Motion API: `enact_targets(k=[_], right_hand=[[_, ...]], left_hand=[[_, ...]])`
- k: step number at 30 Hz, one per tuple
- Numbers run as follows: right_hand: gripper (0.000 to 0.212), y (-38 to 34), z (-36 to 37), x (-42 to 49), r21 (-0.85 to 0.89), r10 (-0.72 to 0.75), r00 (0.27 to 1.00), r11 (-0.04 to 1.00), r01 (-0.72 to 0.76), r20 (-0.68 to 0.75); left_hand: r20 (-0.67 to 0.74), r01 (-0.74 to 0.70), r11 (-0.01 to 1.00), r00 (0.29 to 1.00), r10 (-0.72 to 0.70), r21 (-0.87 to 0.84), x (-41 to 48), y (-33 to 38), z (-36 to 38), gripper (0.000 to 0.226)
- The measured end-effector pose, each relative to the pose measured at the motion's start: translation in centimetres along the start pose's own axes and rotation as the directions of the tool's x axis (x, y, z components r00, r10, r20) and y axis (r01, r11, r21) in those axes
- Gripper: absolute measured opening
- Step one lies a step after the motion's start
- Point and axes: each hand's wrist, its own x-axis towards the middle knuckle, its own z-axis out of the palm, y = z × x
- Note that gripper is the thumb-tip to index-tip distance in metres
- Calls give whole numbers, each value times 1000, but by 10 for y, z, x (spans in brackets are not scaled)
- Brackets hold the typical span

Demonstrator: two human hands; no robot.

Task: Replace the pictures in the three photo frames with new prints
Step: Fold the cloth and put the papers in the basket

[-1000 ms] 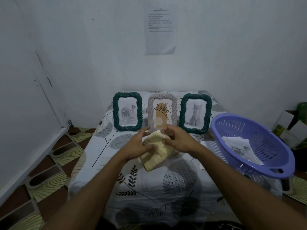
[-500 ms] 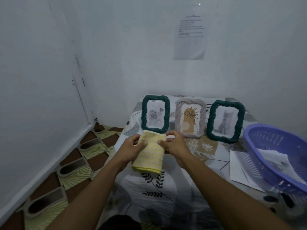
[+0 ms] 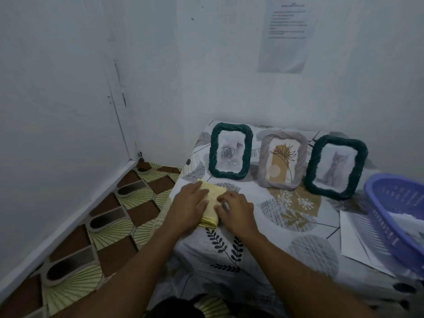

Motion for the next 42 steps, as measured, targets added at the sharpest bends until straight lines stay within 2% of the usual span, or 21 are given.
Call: enact_targets(k=[3,6,11,16,19,22,26,31,33,36,37,39,42], right_hand=[[35,2,1,-1,-20,-34,997,999,36,63],[38,-1,3,-2,29,-98,991,995,96,87],[38,-6,6,-3,26,-96,993,995,95,65],[35,0,-12,-8,30,-106,991,994,104,85],[34,16,-43,-15,-9,-92,994,996,93,54],[32,36,-88,-28,-109,-102,995,989,104,16],[31,68,-164,-53,-325,-116,989,942,80,-91],[35,118,-240,-91,-517,15,986,850,-100,-167],[47,138,-260,-108,-541,96,984,825,-162,-148],[66,166,-279,-136,-470,271,962,845,-256,-36],[65,173,-281,-145,-468,304,953,842,-268,2],[48,185,-282,-158,-495,304,951,834,-241,50],[26,192,-288,-165,-500,243,970,843,-199,22]], left_hand=[[94,41,999,995,-39,-14,-5,-4,6,47],[60,90,995,994,-87,-52,-12,-8,5,49],[79,70,997,995,-67,-31,-14,-10,0,49],[75,14,989,997,-26,149,-8,-4,-5,45],[90,24,987,995,-39,160,-3,13,-7,43],[136,-33,999,990,29,24,3,44,0,44],[209,-93,980,969,130,-177,7,109,24,36],[305,-166,950,920,246,-264,6,196,66,33],[335,-186,962,910,245,-200,7,225,85,37],[379,-153,986,910,168,-68,8,263,112,49],[390,-124,991,911,135,-53,8,274,120,52],[403,-78,996,911,84,-32,10,293,133,57],[387,-39,999,922,31,14,16,315,147,67]])
